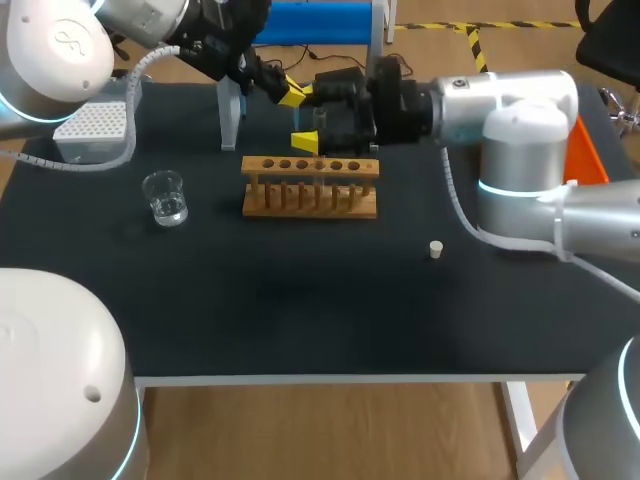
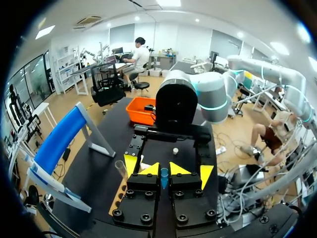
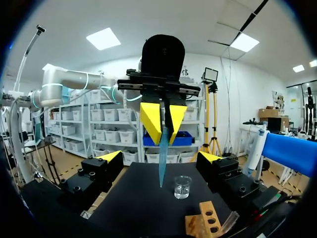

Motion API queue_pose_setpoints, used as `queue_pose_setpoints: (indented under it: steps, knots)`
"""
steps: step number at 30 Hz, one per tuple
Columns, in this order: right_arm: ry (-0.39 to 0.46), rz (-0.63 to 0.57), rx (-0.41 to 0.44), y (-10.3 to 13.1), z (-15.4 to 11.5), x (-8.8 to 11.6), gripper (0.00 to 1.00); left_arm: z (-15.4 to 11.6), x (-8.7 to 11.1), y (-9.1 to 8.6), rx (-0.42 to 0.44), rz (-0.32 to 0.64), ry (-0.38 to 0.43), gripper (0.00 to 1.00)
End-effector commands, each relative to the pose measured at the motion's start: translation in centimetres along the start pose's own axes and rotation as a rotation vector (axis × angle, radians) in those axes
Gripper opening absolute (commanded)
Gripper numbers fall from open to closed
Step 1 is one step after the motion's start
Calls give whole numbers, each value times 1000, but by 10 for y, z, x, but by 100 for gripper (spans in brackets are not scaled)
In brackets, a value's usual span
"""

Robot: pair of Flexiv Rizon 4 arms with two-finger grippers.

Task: Invert the test tube, pick up the pipette, mount the tip to pipette, aspirate from beaker and dispense into the tube, eject the tip, return the pipette, and cap with the stopper.

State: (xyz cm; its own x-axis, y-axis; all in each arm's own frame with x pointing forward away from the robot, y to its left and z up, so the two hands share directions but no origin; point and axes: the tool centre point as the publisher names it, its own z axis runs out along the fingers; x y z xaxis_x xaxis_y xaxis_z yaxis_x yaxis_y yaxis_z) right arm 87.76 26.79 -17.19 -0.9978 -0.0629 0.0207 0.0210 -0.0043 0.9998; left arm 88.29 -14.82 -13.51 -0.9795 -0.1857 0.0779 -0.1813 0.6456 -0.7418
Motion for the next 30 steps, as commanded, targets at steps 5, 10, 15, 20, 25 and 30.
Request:
queue_pose_setpoints:
  steps: [5, 10, 15, 20, 25, 30]
  knots:
    - [17, -5, -7, 1, 4, -1, 90, -1, 0, 0, -3, -2, 1, 0]
    - [24, -9, -9, 1, 4, 0, 47, -1, 0, 0, -3, -2, 1, 0]
    - [40, -15, -8, 3, 3, 1, 42, -1, 0, 0, -3, -2, 1, 0]
    - [61, -7, -5, 3, 2, 0, 42, -1, 0, 0, -3, -2, 1, 0]
    - [80, -4, 2, 5, 2, 0, 44, -1, 0, 0, -3, -2, 1, 0]
    - [102, 0, 18, 6, 3, 1, 44, -1, 0, 0, -3, -2, 1, 0]
